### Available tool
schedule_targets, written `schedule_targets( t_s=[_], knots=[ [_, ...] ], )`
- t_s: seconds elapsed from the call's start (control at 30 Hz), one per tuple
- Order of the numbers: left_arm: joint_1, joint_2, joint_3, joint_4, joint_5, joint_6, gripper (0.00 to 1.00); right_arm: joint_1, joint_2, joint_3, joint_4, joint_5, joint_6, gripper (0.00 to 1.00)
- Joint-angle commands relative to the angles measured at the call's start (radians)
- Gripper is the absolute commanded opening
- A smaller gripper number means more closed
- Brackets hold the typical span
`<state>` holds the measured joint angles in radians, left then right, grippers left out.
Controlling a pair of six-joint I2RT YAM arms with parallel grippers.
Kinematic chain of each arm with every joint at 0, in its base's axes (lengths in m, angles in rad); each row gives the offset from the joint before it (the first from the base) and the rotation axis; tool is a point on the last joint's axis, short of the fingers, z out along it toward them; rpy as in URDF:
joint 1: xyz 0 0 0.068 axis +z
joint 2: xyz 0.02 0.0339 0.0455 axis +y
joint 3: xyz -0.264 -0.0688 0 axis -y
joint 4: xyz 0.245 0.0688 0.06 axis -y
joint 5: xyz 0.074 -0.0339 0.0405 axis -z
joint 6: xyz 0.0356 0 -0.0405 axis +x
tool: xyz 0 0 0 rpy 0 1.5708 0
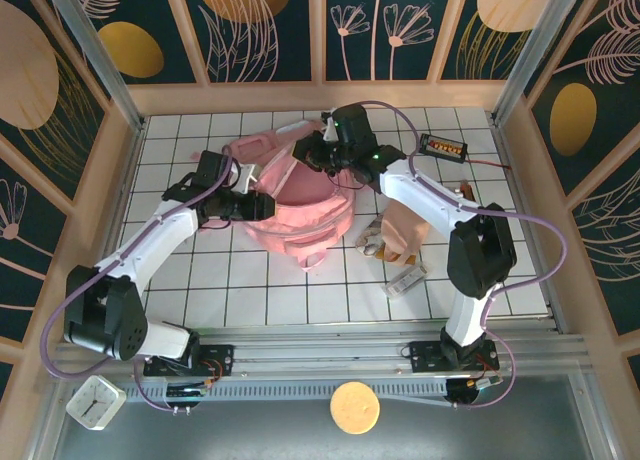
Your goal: Pack books, pencil case, and school supplies into a backpack
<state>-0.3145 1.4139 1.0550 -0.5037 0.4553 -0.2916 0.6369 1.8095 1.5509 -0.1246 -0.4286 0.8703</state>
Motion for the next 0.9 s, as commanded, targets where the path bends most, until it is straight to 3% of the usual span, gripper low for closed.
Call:
schedule_targets(
  t_s=[0.0,0.37,0.63,0.87],
  knots=[
    [-0.01,0.022,0.043,-0.005,0.003,0.033,0.41,0.023,-0.014,0.072,0.119,-0.01,-0.011,0.0],
    [-0.047,0.04,0.024,-0.002,-0.036,0.032,0.34,0.038,0.016,0.12,0.114,-0.012,-0.009,0.0],
    [-0.052,0.053,0.023,-0.02,-0.066,0.025,0.03,0.044,0.012,0.114,0.107,-0.003,-0.016,0.0],
    [-0.052,0.016,0.051,-0.111,-0.117,0.054,0.0,0.037,-0.02,0.074,0.052,0.016,-0.074,0.0]
  ],
)
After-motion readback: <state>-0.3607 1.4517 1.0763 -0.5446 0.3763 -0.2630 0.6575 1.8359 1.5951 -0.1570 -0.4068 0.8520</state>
